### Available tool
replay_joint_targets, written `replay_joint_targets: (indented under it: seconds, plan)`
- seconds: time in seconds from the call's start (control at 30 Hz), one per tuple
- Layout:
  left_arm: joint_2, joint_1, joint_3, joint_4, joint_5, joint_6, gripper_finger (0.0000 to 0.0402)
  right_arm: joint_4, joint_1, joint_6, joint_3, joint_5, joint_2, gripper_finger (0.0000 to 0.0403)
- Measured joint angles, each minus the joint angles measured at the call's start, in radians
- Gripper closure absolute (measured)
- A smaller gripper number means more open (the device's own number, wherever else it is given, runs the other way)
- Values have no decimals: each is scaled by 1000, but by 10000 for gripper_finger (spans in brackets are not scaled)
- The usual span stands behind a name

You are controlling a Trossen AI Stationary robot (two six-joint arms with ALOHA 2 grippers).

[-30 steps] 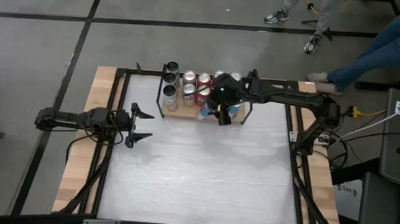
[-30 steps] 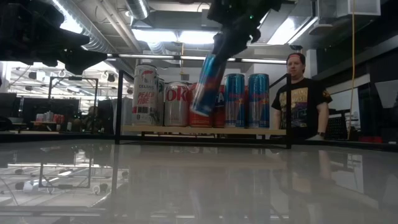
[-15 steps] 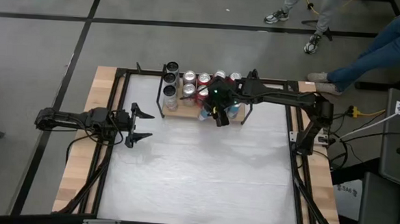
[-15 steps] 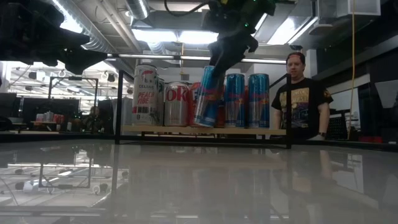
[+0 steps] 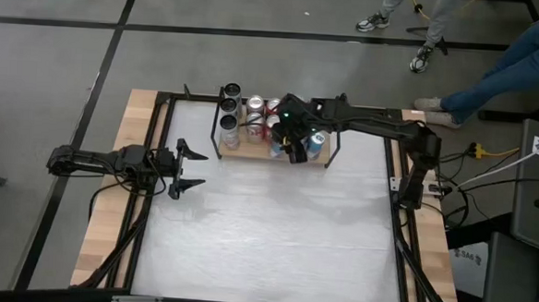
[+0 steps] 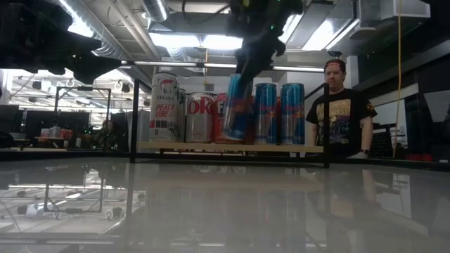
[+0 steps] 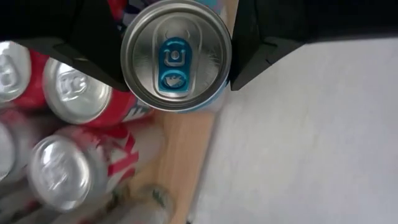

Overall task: Place canned beverage on shelf
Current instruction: Put the white and blue soda can on the shelf aligned with other pink soda can

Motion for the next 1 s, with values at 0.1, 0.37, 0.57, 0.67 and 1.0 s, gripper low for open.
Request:
replay_joint_targets:
  seconds: [0.1,0.37,0.57,0.67,1.0]
  plan:
    - [0,0,0,2,0,0,56,-15,-7,0,3,3,26,168]
    - [0,0,0,2,0,0,56,-15,-6,-15,5,32,36,168]
    - [0,0,0,2,0,0,56,-29,-16,-16,5,34,36,168]
    - [0,0,0,2,0,0,56,-26,-18,-16,5,33,36,168]
    - [0,0,0,1,0,0,56,-14,-18,-17,5,35,37,168]
